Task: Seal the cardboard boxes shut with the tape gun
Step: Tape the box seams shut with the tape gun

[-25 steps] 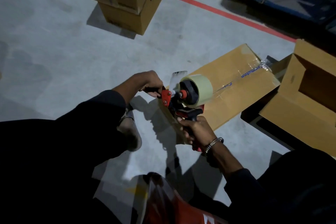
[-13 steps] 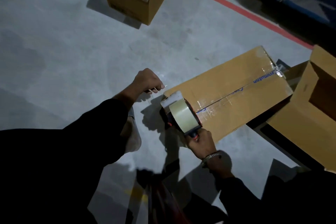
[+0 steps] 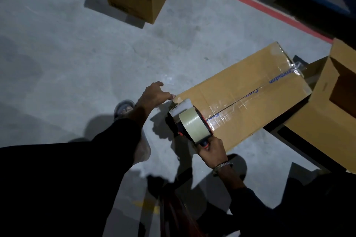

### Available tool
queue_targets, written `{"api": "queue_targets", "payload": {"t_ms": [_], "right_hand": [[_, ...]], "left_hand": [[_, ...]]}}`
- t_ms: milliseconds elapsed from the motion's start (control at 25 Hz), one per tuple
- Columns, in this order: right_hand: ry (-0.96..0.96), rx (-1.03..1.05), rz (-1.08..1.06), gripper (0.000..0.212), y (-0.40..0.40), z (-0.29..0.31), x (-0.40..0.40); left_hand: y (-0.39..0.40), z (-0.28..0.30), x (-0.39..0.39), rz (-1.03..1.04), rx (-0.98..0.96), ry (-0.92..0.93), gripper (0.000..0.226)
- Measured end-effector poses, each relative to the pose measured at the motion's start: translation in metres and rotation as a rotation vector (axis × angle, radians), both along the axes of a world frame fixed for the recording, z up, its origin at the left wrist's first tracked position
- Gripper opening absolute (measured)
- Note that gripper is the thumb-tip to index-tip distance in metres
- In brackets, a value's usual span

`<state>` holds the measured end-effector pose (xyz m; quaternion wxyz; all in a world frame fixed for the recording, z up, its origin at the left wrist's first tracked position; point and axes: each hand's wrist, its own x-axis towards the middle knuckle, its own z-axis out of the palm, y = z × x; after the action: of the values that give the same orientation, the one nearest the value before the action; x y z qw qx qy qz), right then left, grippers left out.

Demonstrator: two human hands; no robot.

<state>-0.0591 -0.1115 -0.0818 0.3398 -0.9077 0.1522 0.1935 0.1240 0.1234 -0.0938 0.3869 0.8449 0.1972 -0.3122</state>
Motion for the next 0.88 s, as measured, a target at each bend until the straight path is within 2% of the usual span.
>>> {"api": "queue_targets", "payload": {"t_ms": [80,160,240,320,400,520,680,880], "right_hand": [[0.007,-0.002,0.002,0.041,0.001,0.002,0.001],[0.004,-0.002,-0.001,0.044,0.0,0.003,0.002],[0.009,-0.006,-0.004,0.047,0.0,0.004,0.002],[-0.001,-0.008,0.0,0.048,0.0,0.003,0.002],[-0.01,0.007,-0.001,0.042,0.0,0.002,0.0],[0.002,0.021,-0.009,0.034,-0.002,-0.001,0.001],[0.012,0.05,-0.014,0.034,-0.005,-0.005,0.002],[0.039,0.078,-0.051,0.03,-0.009,-0.012,0.003]], "left_hand": [[-0.001,0.004,0.0,-0.02,0.045,-0.072,0.034],[-0.005,0.005,0.0,0.081,-0.123,-0.065,0.01],[-0.009,0.013,-0.004,0.224,-0.239,0.012,0.006],[-0.013,0.019,-0.007,0.227,-0.262,0.039,0.007],[-0.015,0.021,-0.007,0.123,-0.257,-0.01,0.013],[-0.011,0.022,0.001,-0.197,-0.159,-0.13,0.024],[-0.004,0.026,0.008,-0.45,-0.086,-0.123,0.037],[0.009,0.028,0.008,-0.777,0.05,-0.348,0.051]]}}
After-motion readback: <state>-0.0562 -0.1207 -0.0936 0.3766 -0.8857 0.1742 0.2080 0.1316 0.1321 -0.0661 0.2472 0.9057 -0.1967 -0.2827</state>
